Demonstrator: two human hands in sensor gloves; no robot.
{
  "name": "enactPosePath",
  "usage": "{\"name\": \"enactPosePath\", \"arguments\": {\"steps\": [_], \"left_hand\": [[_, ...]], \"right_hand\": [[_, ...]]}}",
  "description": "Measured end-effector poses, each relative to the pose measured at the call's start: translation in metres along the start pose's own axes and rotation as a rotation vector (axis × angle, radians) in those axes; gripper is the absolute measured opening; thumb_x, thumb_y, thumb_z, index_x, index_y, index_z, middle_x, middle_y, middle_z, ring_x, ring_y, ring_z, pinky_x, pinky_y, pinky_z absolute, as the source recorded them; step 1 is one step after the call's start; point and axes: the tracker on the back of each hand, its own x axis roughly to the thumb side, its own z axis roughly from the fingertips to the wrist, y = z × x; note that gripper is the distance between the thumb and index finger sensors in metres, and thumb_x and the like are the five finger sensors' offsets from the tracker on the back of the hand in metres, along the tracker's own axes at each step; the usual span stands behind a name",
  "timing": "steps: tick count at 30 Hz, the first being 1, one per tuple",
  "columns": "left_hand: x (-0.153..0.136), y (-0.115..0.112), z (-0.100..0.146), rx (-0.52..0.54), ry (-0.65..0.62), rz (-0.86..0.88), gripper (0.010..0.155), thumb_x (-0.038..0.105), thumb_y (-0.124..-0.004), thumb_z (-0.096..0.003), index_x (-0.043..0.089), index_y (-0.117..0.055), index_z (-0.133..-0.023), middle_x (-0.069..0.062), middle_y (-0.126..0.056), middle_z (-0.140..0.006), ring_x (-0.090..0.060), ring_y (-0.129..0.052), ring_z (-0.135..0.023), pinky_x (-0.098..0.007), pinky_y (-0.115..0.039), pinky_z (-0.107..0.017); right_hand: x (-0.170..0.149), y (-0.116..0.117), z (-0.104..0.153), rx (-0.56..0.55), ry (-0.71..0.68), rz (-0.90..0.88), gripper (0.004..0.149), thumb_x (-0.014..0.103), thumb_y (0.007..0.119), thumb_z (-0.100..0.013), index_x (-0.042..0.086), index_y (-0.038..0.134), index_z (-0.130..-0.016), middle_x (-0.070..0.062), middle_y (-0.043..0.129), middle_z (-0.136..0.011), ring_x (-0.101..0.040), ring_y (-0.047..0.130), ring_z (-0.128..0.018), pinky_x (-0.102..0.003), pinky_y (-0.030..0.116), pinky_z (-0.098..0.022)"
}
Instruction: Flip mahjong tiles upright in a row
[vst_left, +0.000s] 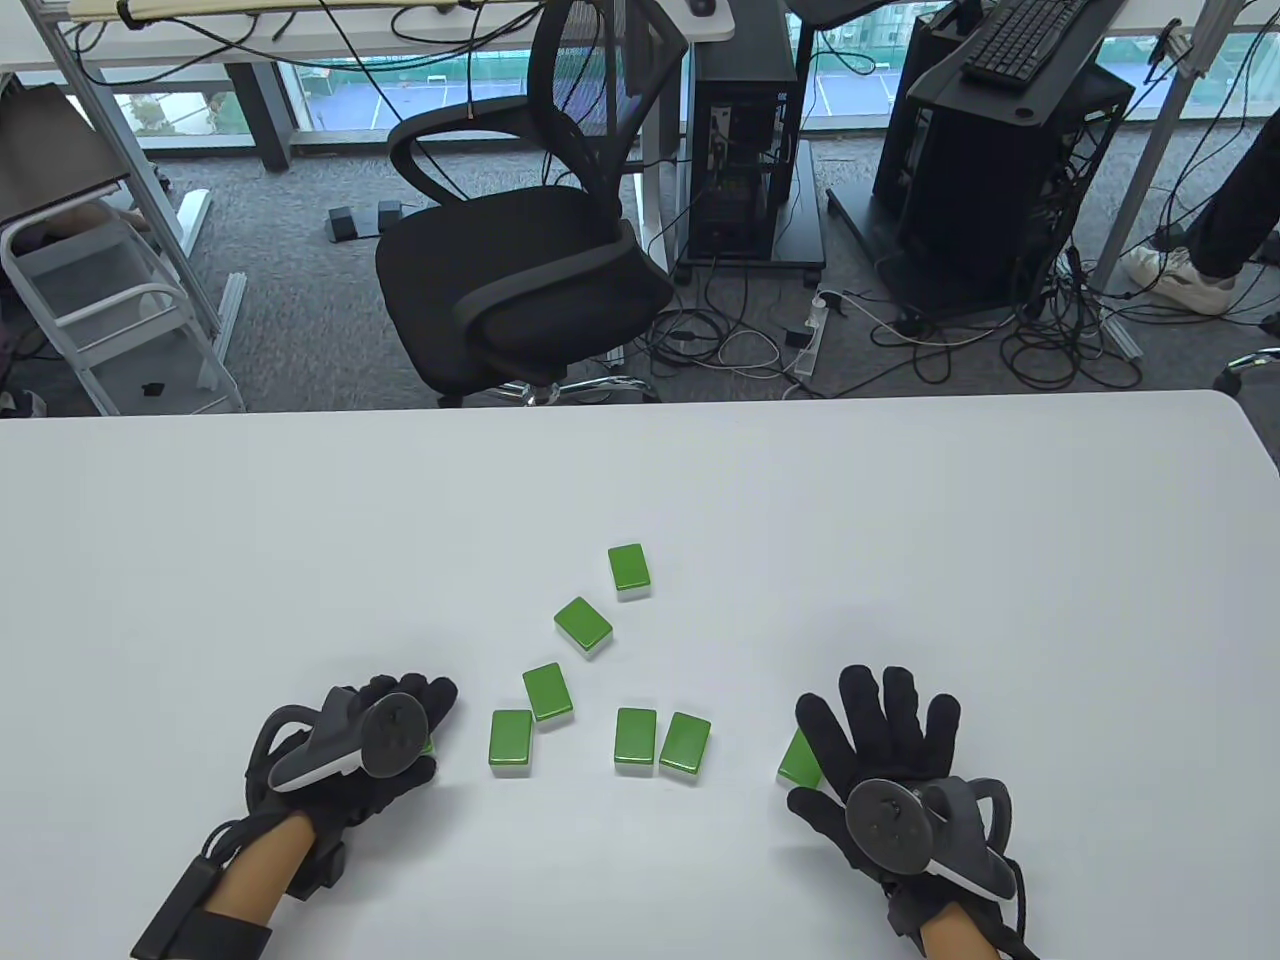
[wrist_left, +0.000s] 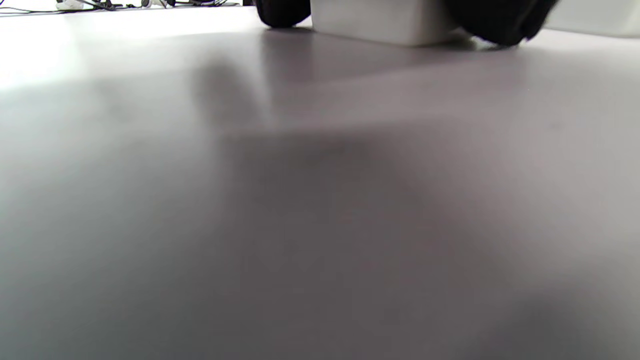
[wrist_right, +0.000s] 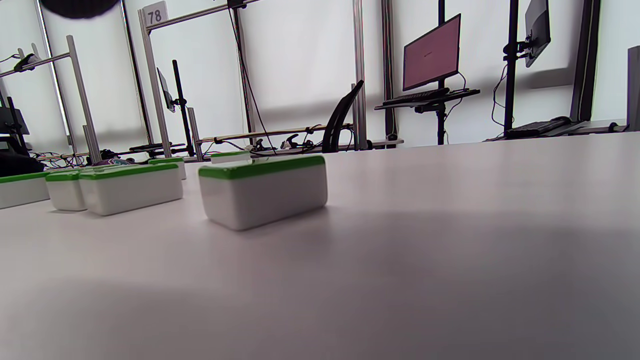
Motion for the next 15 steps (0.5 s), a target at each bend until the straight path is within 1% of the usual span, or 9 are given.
{"name": "enactPosePath", "arguments": {"steps": [2,7,10,12,15], "left_hand": [[0.003,0.002,0.003,0.037,-0.028,0.0,0.076,0.052,-0.073,-0.0386,0.041,-0.033,-0.102,0.006,-0.052,-0.113,-0.026,-0.06,-0.106,-0.058,-0.05,-0.08],[0.019,0.008,0.014,0.071,-0.156,0.025,0.079,0.052,-0.075,-0.037,0.039,-0.033,-0.103,0.006,-0.053,-0.113,-0.026,-0.062,-0.106,-0.058,-0.053,-0.079],[0.032,0.008,0.022,0.049,-0.222,0.026,0.081,0.052,-0.075,-0.0365,0.038,-0.031,-0.103,0.006,-0.054,-0.113,-0.026,-0.063,-0.105,-0.058,-0.054,-0.078],[0.038,0.006,0.024,0.058,-0.252,0.058,0.085,0.053,-0.075,-0.0363,0.037,-0.026,-0.103,0.005,-0.055,-0.113,-0.026,-0.065,-0.105,-0.057,-0.055,-0.078],[0.044,0.004,0.024,0.014,-0.26,0.079,0.088,0.052,-0.076,-0.0364,0.034,-0.02,-0.102,0.004,-0.054,-0.112,-0.027,-0.063,-0.105,-0.058,-0.054,-0.078]], "right_hand": [[0.0,0.0,0.0,0.0,0.0,-0.003,0.078,0.064,0.053,-0.046,0.044,0.0,-0.099,0.0,-0.014,-0.109,-0.037,-0.016,-0.094,-0.068,0.001,-0.066],[0.0,0.0,0.0,0.002,-0.002,-0.007,0.078,0.064,0.053,-0.046,0.043,0.0,-0.099,0.0,-0.014,-0.109,-0.037,-0.016,-0.094,-0.068,0.001,-0.066],[0.001,0.0,0.0,0.007,-0.006,-0.008,0.078,0.064,0.053,-0.046,0.043,0.0,-0.099,0.0,-0.014,-0.109,-0.037,-0.015,-0.094,-0.068,0.001,-0.066],[0.002,0.001,-0.001,0.009,-0.01,-0.006,0.078,0.064,0.053,-0.046,0.043,0.0,-0.099,0.0,-0.014,-0.109,-0.037,-0.015,-0.094,-0.068,0.001,-0.066],[0.004,0.001,-0.001,0.007,-0.017,-0.01,0.078,0.064,0.053,-0.046,0.044,0.0,-0.099,0.0,-0.014,-0.109,-0.037,-0.015,-0.094,-0.068,0.001,-0.066]]}}
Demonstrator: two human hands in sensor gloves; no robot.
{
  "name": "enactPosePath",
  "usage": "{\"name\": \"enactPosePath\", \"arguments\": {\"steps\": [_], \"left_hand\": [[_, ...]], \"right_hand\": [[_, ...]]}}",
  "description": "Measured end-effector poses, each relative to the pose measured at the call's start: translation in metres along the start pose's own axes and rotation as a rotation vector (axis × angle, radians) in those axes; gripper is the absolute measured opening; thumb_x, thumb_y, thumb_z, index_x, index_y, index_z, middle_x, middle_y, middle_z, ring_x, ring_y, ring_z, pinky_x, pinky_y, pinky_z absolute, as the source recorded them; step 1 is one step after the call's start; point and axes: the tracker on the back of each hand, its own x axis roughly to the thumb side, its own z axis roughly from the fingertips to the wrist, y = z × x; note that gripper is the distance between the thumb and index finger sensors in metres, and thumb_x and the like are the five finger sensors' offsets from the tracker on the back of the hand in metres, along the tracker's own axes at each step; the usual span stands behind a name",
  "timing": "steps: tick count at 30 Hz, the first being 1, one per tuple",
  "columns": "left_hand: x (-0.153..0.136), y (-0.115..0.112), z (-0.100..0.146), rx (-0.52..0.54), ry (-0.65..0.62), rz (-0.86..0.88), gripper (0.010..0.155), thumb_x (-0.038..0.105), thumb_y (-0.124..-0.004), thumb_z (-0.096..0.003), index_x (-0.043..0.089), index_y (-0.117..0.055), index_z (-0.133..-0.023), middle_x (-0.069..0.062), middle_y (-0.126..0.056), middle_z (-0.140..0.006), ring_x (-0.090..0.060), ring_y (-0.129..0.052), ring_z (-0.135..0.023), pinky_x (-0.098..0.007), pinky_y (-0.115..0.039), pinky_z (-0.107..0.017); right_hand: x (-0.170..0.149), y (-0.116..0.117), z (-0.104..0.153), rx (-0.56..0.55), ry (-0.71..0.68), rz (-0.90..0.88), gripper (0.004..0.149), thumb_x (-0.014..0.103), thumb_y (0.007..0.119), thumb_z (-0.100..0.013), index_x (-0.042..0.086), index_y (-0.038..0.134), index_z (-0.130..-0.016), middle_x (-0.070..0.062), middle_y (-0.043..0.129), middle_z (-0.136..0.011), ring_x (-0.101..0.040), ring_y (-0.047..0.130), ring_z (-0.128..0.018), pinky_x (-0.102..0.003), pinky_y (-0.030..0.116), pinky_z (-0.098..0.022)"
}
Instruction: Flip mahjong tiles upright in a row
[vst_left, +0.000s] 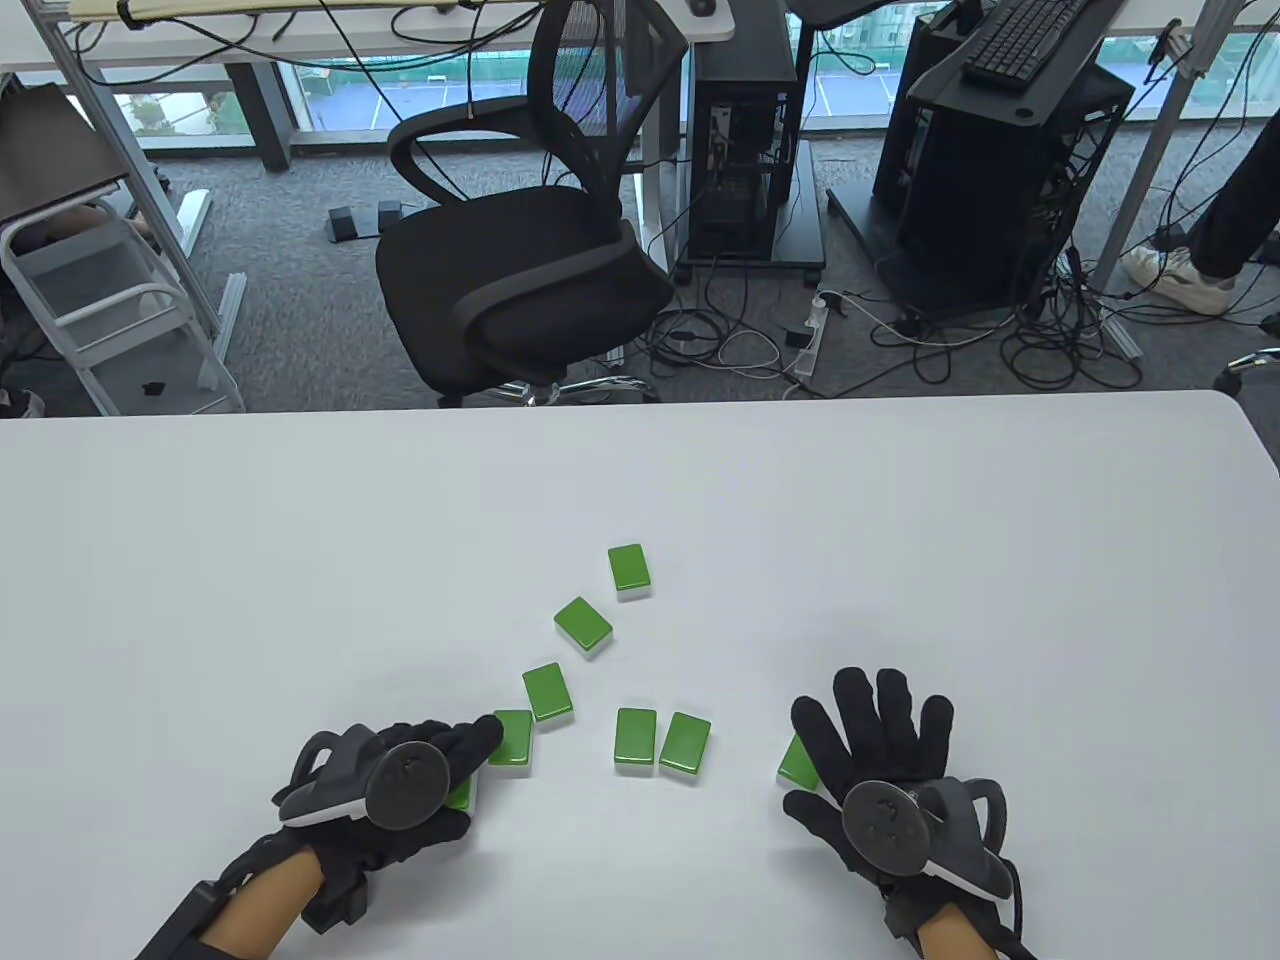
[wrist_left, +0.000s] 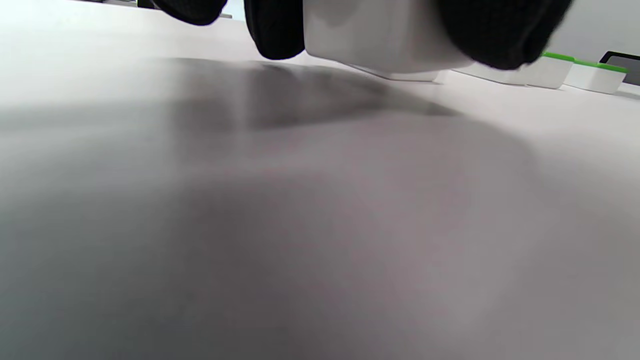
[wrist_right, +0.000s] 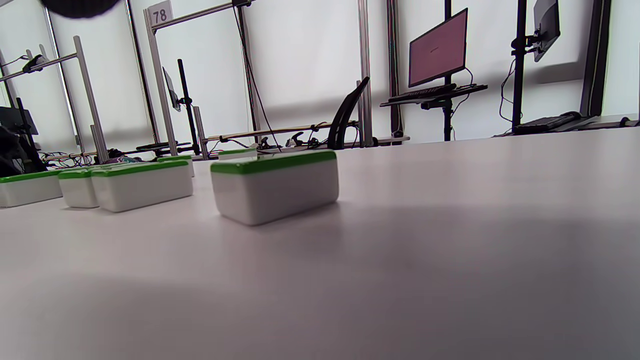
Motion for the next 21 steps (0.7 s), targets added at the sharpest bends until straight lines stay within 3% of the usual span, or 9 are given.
{"name": "enactPosePath", "arguments": {"steps": [15,19,21], "left_hand": [[0.013,-0.005,0.003,-0.023,0.003,-0.125,0.091,0.052,-0.078,-0.0356,0.033,-0.02,-0.102,0.004,-0.054,-0.112,-0.027,-0.061,-0.106,-0.059,-0.053,-0.079],[0.013,0.003,0.001,-0.1,0.016,-0.112,0.097,0.061,-0.079,-0.0309,0.035,-0.019,-0.103,0.004,-0.05,-0.115,-0.027,-0.059,-0.109,-0.06,-0.054,-0.078],[0.012,0.012,0.002,-0.084,0.031,-0.093,0.098,0.064,-0.078,-0.0297,0.036,-0.02,-0.104,0.003,-0.051,-0.115,-0.029,-0.061,-0.108,-0.06,-0.055,-0.077]], "right_hand": [[0.003,0.001,0.0,0.004,-0.014,0.005,0.077,0.064,0.053,-0.046,0.043,-0.001,-0.098,0.0,-0.014,-0.109,-0.037,-0.016,-0.094,-0.068,0.001,-0.066],[0.003,0.001,0.0,0.006,-0.016,0.003,0.078,0.064,0.053,-0.046,0.044,-0.001,-0.098,0.0,-0.014,-0.109,-0.037,-0.016,-0.094,-0.068,0.001,-0.066],[0.003,0.001,0.0,0.003,-0.015,-0.004,0.078,0.064,0.053,-0.046,0.044,-0.001,-0.098,0.001,-0.014,-0.109,-0.037,-0.016,-0.095,-0.068,0.0,-0.067]]}}
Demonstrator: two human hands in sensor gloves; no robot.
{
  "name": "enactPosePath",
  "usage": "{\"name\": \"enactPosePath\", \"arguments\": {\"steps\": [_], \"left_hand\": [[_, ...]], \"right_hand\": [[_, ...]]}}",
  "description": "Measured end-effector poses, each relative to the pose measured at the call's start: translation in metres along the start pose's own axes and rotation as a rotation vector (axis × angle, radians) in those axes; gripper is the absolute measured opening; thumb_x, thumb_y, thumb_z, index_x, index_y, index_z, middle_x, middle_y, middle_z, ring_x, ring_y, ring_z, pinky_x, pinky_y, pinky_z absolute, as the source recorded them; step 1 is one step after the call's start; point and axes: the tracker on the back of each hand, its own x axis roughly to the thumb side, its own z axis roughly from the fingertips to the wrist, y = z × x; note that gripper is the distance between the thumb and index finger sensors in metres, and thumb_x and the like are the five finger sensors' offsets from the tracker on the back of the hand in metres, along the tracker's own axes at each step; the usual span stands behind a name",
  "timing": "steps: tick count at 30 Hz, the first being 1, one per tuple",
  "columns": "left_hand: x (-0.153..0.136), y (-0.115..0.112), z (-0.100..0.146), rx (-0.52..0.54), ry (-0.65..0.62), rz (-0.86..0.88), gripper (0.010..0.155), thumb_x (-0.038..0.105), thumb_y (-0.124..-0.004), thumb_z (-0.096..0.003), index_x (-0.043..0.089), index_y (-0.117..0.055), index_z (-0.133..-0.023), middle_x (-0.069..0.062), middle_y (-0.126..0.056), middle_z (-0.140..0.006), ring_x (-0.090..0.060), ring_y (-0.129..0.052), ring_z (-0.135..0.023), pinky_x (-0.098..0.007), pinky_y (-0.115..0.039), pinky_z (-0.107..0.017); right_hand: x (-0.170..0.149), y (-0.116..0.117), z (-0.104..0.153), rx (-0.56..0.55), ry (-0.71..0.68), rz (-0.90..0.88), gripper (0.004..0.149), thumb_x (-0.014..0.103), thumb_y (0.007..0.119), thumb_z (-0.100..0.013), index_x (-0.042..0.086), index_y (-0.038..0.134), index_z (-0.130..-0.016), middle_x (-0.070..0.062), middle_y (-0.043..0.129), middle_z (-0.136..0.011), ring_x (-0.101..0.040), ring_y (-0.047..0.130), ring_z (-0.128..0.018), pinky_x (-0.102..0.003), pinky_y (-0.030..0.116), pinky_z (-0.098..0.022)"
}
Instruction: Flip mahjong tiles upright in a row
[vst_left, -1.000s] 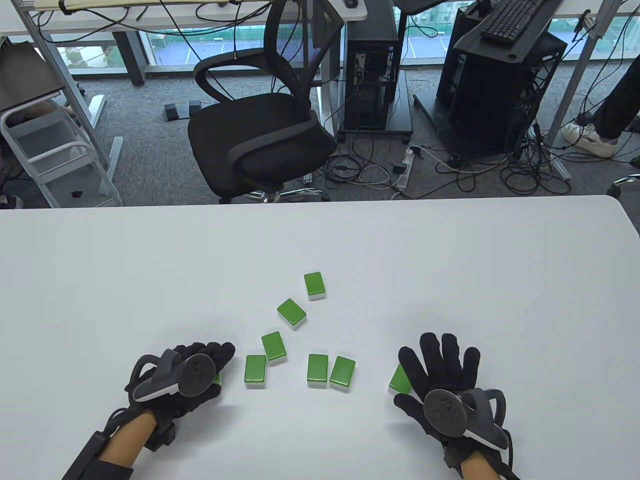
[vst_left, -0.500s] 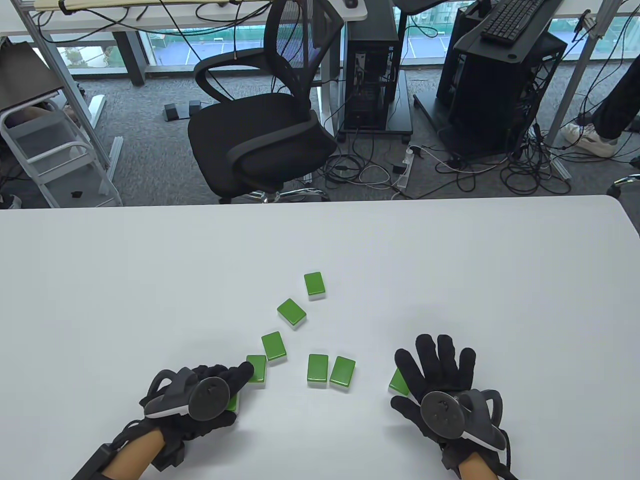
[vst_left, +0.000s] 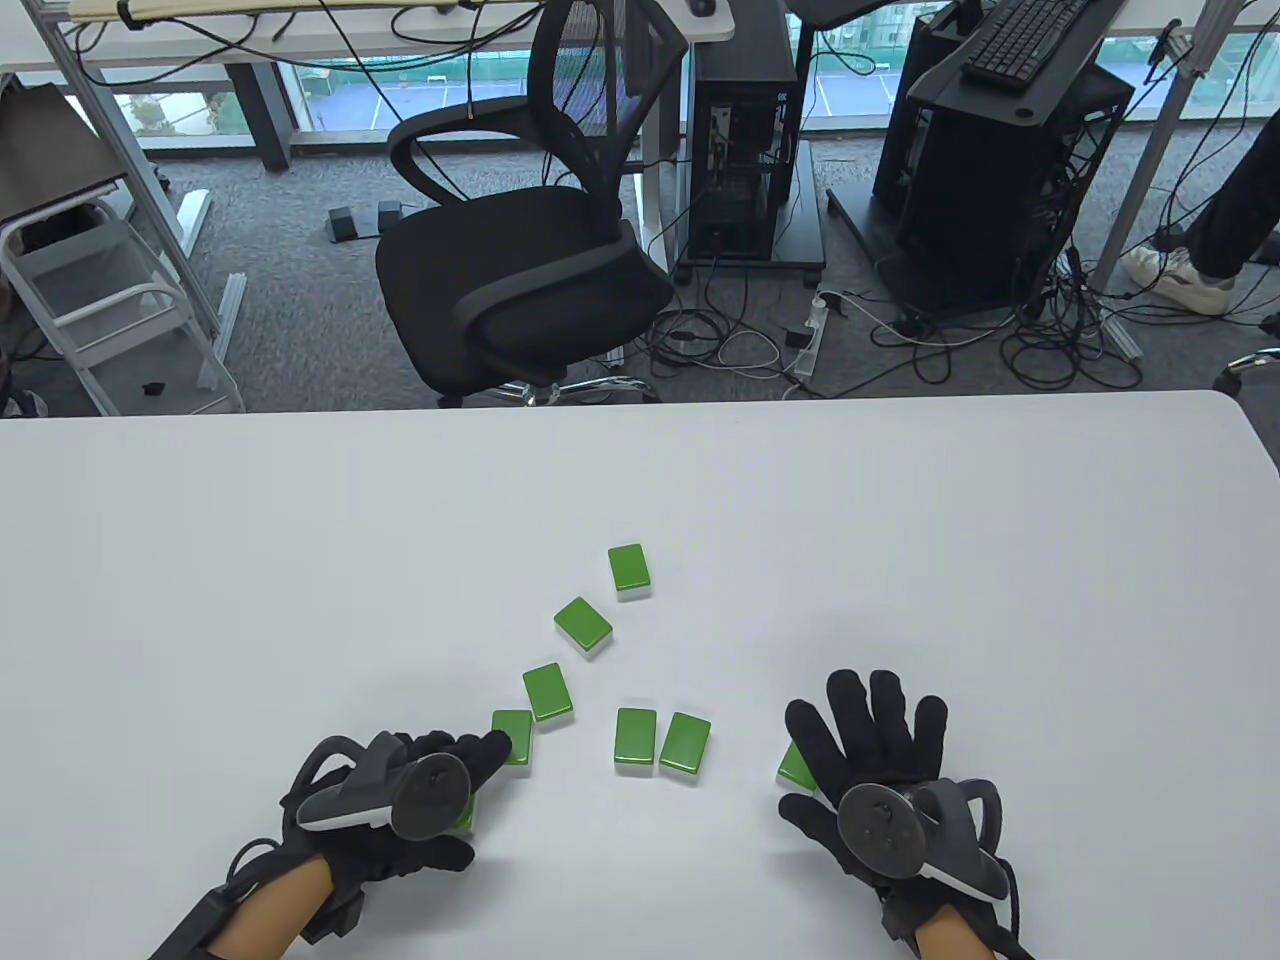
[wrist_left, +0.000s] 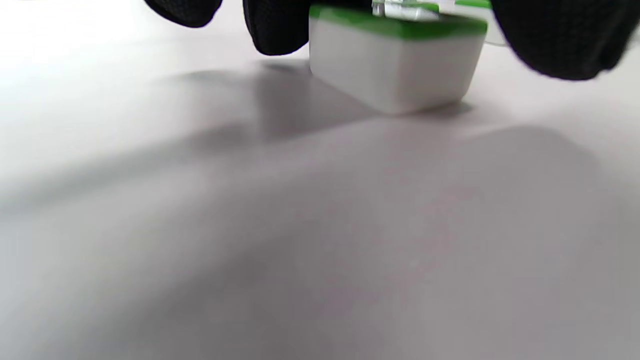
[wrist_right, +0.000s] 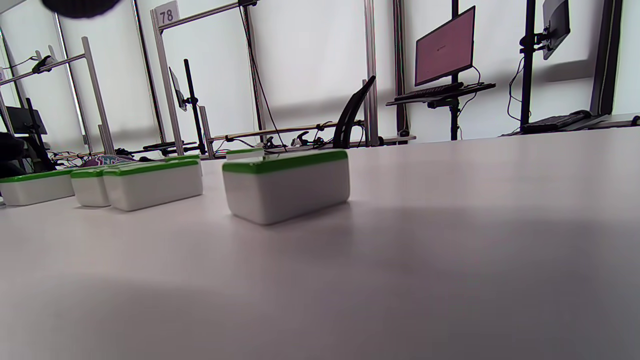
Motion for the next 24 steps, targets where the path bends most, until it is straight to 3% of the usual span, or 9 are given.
{"name": "enactPosePath", "arguments": {"steps": [4,7,18,24], "left_hand": [[0.0,0.022,-0.001,0.121,0.075,-0.003,0.097,0.063,-0.078,-0.0298,0.037,-0.022,-0.104,0.003,-0.051,-0.116,-0.029,-0.062,-0.108,-0.06,-0.055,-0.077],[0.004,0.029,-0.01,0.141,0.11,-0.022,0.097,0.062,-0.079,-0.0302,0.037,-0.022,-0.104,0.002,-0.05,-0.116,-0.029,-0.062,-0.108,-0.06,-0.056,-0.077],[0.029,0.026,-0.063,-0.028,0.175,-0.163,0.097,0.059,-0.08,-0.0319,0.036,-0.019,-0.103,0.002,-0.056,-0.114,-0.027,-0.071,-0.104,-0.059,-0.061,-0.075],[0.033,0.023,-0.073,-0.012,0.169,-0.194,0.095,0.055,-0.083,-0.0309,0.037,-0.024,-0.103,0.004,-0.069,-0.106,-0.025,-0.083,-0.095,-0.058,-0.066,-0.072]], "right_hand": [[0.0,-0.001,0.0,-0.005,0.0,-0.006,0.078,0.064,0.053,-0.046,0.044,-0.001,-0.098,0.0,-0.014,-0.109,-0.037,-0.016,-0.095,-0.068,0.0,-0.067],[0.0,0.0,0.0,-0.006,-0.002,-0.008,0.078,0.064,0.053,-0.046,0.044,-0.001,-0.098,0.0,-0.014,-0.109,-0.037,-0.016,-0.095,-0.068,0.0,-0.067],[0.002,-0.003,0.001,-0.025,-0.011,-0.026,0.078,0.063,0.053,-0.046,0.044,-0.001,-0.098,0.001,-0.015,-0.109,-0.037,-0.016,-0.095,-0.068,0.0,-0.067],[0.002,-0.003,0.001,-0.028,-0.011,-0.035,0.078,0.063,0.053,-0.046,0.044,-0.001,-0.098,0.001,-0.015,-0.109,-0.037,-0.016,-0.095,-0.068,0.0,-0.067]]}}
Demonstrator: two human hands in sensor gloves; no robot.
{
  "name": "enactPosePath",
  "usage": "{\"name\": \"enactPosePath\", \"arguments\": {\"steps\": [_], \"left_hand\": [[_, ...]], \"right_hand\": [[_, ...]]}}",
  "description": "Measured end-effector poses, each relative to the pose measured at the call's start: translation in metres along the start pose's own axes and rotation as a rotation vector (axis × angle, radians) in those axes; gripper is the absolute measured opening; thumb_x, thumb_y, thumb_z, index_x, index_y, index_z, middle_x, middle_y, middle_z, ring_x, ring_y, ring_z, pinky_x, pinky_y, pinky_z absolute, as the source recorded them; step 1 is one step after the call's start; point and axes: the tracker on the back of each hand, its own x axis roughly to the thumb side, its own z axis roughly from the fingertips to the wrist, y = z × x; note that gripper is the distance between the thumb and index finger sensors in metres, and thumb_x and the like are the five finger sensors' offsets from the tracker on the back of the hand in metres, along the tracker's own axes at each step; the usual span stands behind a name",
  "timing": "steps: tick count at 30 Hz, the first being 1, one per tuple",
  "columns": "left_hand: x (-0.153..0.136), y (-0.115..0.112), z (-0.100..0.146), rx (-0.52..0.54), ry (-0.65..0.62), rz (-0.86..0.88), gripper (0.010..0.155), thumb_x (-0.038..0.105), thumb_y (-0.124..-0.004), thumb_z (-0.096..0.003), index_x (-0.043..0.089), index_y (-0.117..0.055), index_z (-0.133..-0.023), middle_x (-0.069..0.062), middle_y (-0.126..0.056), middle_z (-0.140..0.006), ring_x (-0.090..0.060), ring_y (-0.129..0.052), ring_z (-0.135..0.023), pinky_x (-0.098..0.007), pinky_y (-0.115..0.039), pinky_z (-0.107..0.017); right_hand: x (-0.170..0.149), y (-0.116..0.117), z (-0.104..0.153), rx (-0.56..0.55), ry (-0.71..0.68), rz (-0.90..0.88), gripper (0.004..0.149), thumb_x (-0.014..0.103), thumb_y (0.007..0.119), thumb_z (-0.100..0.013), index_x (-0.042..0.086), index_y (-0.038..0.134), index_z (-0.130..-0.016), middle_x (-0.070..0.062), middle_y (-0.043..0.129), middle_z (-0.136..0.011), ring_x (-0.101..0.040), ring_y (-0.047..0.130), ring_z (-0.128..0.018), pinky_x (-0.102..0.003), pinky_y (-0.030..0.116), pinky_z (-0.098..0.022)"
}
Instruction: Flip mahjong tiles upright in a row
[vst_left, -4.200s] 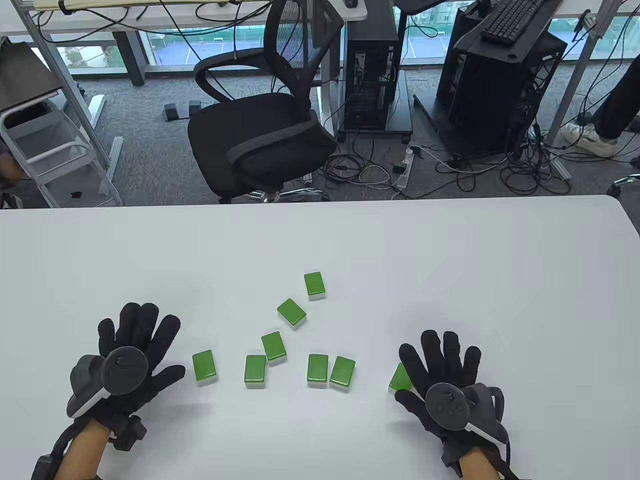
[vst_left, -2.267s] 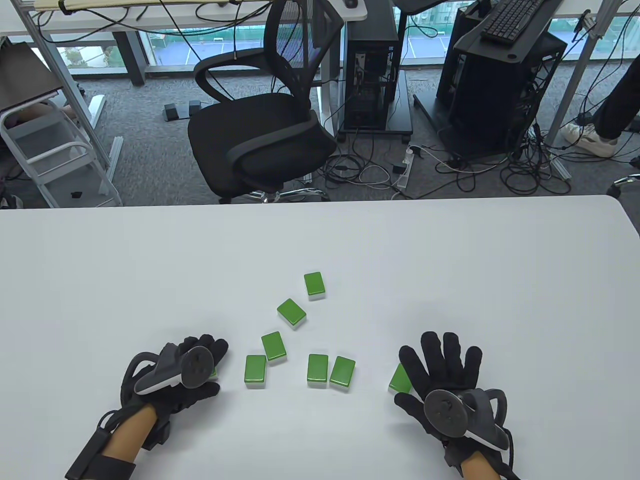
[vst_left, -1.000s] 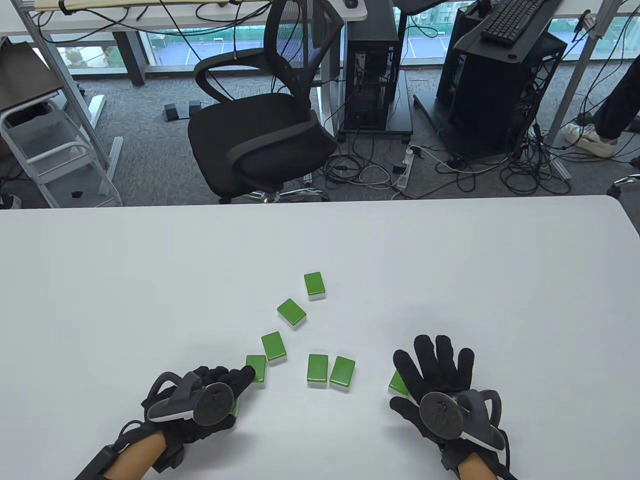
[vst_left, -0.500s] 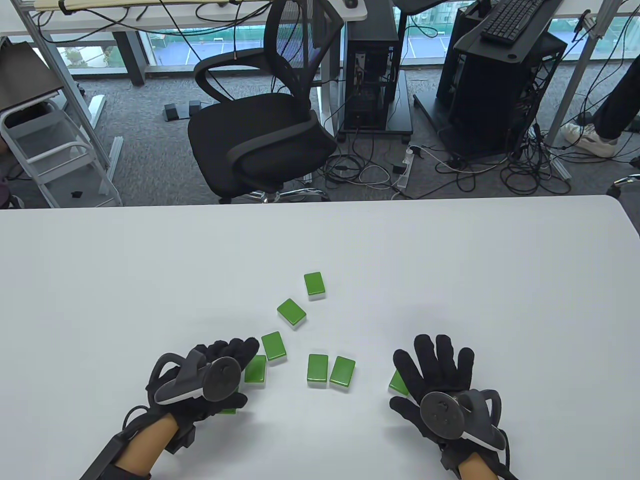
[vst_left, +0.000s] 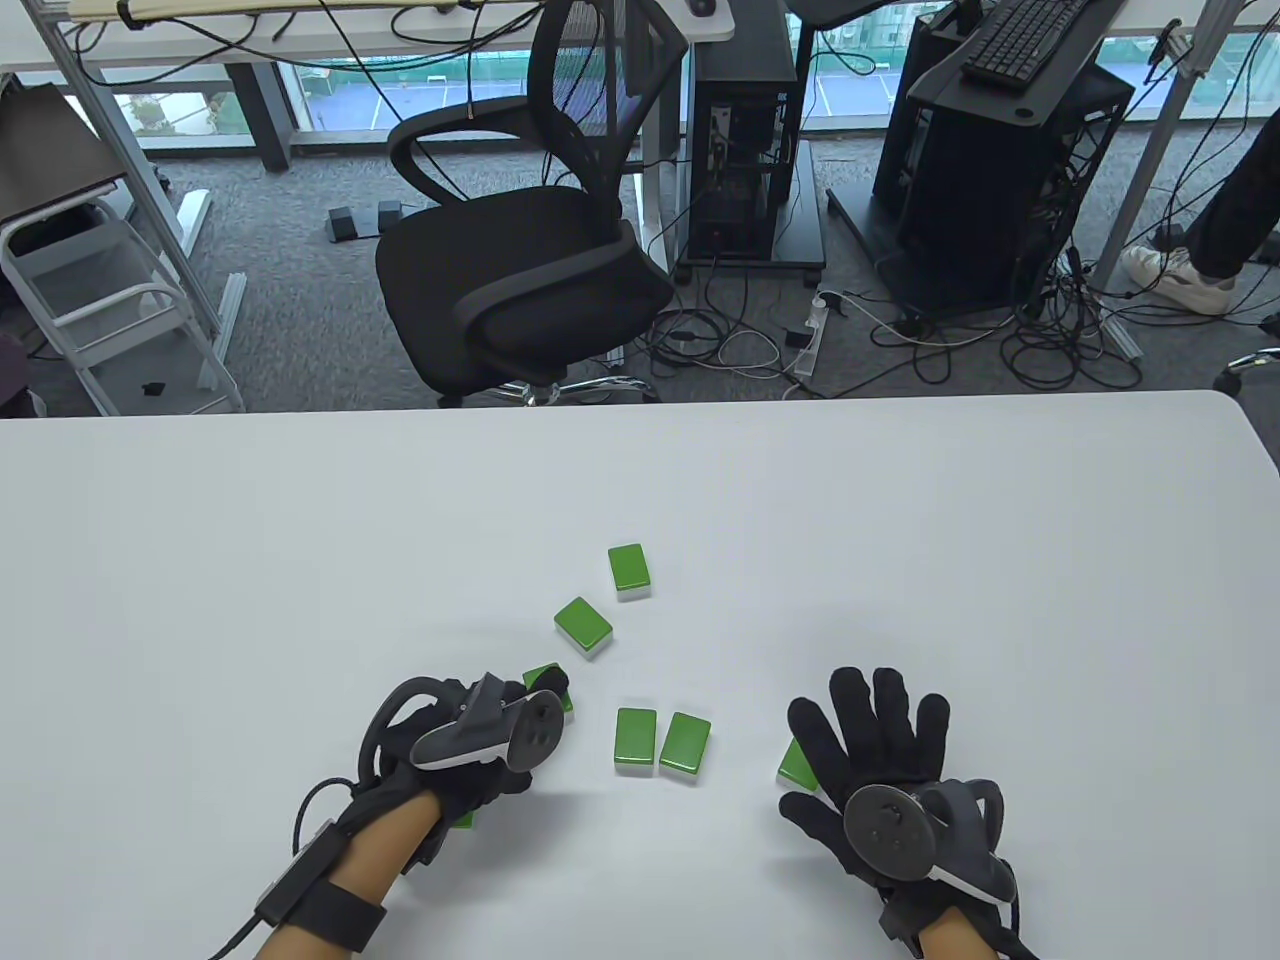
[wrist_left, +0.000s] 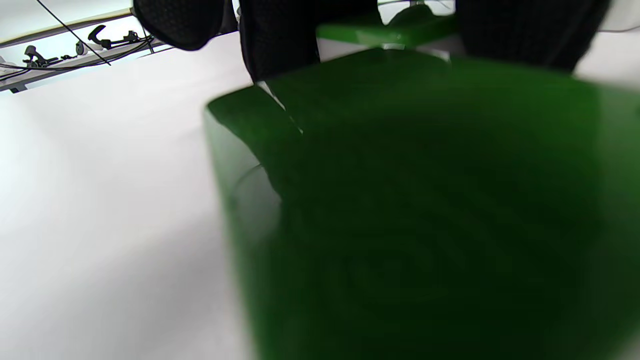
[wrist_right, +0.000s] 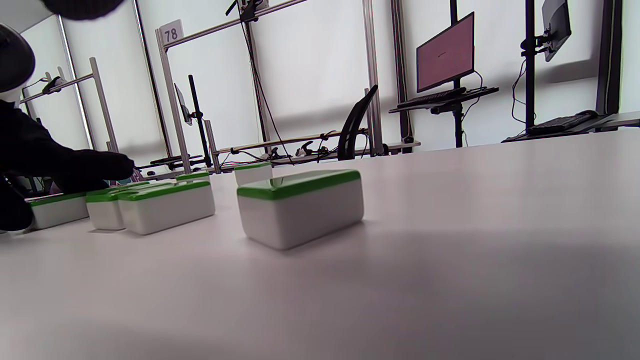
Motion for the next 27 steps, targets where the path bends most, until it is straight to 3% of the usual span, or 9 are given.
{"name": "enactPosePath", "arguments": {"steps": [6,14,19,27], "left_hand": [[0.0,0.002,0.005,0.039,-0.023,-0.003,0.093,0.057,-0.084,-0.0294,0.036,-0.031,-0.103,0.003,-0.076,-0.101,-0.025,-0.088,-0.089,-0.056,-0.067,-0.072],[-0.008,0.01,0.039,0.105,-0.1,0.063,0.092,0.059,-0.083,-0.0288,0.036,-0.033,-0.103,0.002,-0.077,-0.1,-0.026,-0.089,-0.088,-0.056,-0.068,-0.071],[-0.005,0.004,0.053,0.2,-0.165,0.059,0.091,0.061,-0.084,-0.0257,0.037,-0.042,-0.102,0.003,-0.082,-0.096,-0.025,-0.092,-0.084,-0.056,-0.07,-0.07],[-0.002,-0.008,0.054,0.159,-0.175,0.027,0.091,0.061,-0.084,-0.0258,0.038,-0.041,-0.102,0.004,-0.081,-0.097,-0.024,-0.091,-0.086,-0.056,-0.069,-0.071]], "right_hand": [[0.0,0.001,0.0,0.009,0.002,0.006,0.077,0.063,0.053,-0.046,0.045,-0.001,-0.098,0.001,-0.015,-0.109,-0.036,-0.016,-0.095,-0.068,0.0,-0.067],[-0.001,0.002,-0.001,0.021,0.011,0.015,0.078,0.063,0.053,-0.046,0.044,-0.001,-0.098,0.001,-0.014,-0.109,-0.036,-0.016,-0.095,-0.068,0.0,-0.067],[0.0,0.003,-0.001,0.027,0.006,0.025,0.078,0.063,0.053,-0.046,0.044,-0.001,-0.098,0.0,-0.013,-0.11,-0.037,-0.015,-0.095,-0.068,0.001,-0.067],[0.002,0.003,-0.002,0.034,-0.001,0.034,0.077,0.063,0.053,-0.046,0.044,-0.001,-0.098,0.0,-0.013,-0.11,-0.037,-0.014,-0.095,-0.068,0.001,-0.067]]}}
